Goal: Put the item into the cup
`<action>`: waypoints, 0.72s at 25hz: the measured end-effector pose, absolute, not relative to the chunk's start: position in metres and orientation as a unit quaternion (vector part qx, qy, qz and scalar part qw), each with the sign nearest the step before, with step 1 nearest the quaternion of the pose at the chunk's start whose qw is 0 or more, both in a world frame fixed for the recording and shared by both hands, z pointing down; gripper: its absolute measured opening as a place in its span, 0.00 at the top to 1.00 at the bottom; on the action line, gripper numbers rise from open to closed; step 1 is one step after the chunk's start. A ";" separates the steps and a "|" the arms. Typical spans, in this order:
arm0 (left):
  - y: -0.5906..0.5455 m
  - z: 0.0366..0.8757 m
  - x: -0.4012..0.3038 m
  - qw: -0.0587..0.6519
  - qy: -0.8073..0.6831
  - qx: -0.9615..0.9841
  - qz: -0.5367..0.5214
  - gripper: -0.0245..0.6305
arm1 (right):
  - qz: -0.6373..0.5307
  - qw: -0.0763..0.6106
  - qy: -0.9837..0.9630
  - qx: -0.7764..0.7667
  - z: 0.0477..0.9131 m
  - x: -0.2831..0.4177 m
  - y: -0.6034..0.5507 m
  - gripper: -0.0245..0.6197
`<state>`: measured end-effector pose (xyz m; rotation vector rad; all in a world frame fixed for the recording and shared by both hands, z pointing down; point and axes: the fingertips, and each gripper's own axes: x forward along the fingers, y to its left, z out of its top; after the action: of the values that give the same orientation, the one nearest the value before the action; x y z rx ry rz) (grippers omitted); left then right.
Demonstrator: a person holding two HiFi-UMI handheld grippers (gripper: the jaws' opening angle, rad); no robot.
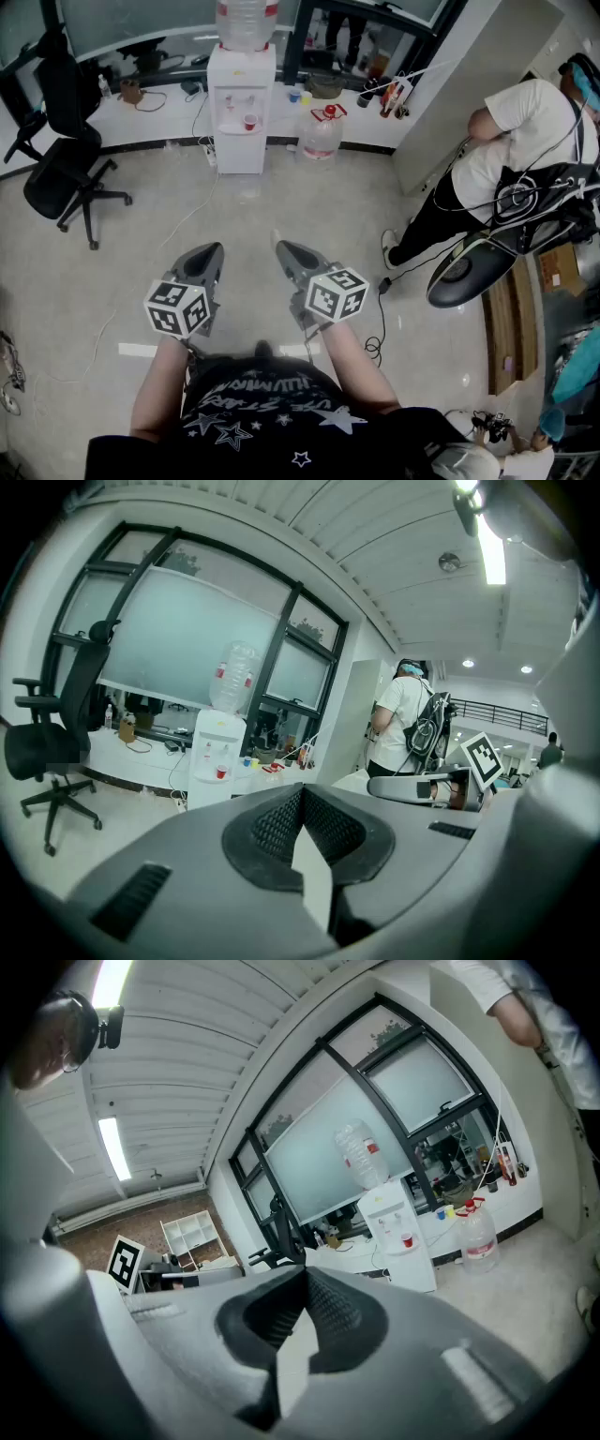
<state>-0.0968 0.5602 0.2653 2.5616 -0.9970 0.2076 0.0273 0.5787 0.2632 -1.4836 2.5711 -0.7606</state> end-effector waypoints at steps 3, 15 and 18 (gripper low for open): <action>0.558 0.263 -0.099 0.192 -0.354 0.912 0.073 0.95 | -0.239 0.034 0.839 -0.488 0.260 0.022 0.576 0.96; 0.556 0.257 -0.104 0.201 -0.362 0.907 0.080 0.95 | -0.249 0.020 0.834 -0.492 0.261 0.019 0.574 0.96; 0.557 0.260 -0.101 0.205 -0.367 0.903 0.084 0.95 | -0.251 0.027 0.838 -0.484 0.259 0.024 0.577 0.96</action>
<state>-0.1005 0.5574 0.2602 2.5177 -1.0238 0.2330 0.0240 0.5771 0.2589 -1.4947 2.5884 -0.7741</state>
